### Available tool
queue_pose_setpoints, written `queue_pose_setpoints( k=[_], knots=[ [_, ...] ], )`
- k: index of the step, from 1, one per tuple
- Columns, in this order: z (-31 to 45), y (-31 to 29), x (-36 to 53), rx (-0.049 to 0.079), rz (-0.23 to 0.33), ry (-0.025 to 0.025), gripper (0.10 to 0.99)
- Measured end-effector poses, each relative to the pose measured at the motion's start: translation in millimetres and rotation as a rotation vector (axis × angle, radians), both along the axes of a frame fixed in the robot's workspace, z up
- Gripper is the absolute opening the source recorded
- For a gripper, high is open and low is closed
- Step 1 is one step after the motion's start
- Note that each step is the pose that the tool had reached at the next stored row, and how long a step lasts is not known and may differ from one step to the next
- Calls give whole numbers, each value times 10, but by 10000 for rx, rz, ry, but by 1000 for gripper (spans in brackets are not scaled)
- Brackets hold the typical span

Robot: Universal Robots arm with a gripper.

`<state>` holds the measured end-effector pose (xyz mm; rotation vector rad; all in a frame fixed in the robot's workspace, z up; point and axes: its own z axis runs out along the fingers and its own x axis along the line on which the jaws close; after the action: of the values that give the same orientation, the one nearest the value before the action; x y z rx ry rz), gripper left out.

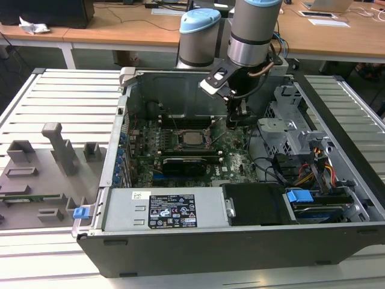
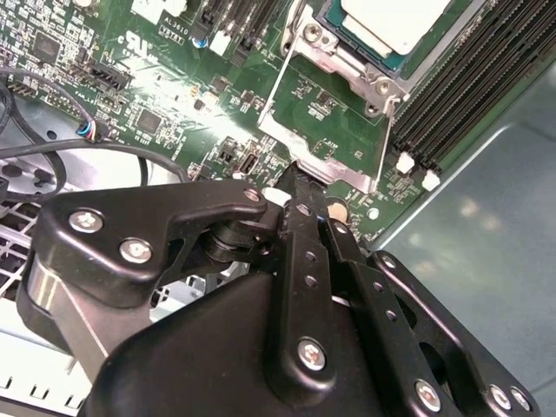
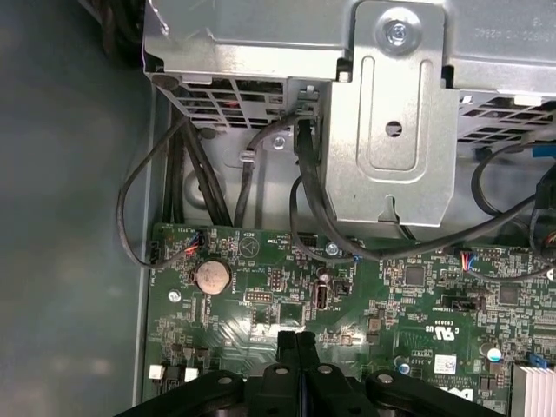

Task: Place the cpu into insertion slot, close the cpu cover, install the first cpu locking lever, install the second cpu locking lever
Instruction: 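Close the cpu cover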

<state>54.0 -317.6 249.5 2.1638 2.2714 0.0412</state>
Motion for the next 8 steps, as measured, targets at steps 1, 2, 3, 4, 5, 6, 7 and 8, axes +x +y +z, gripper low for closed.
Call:
queue_pose_setpoints(
  k=[1, 2, 3, 4, 5, 6, 7, 8],
  knots=[
    [0, 0, -1, -1, 1, 0, 106],
    [0, 0, -3, -1, 1, 0, 106],
    [0, 0, -5, -1, 0, 0, 106],
    [0, 0, -8, 0, 0, 0, 106],
    [0, 0, -12, 0, 0, 0, 106],
    [0, 0, -13, 0, 0, 0, 106],
    [0, 0, -16, -1, 1, 0, 106],
    [0, 0, -18, 0, 0, 0, 106]
  ],
)
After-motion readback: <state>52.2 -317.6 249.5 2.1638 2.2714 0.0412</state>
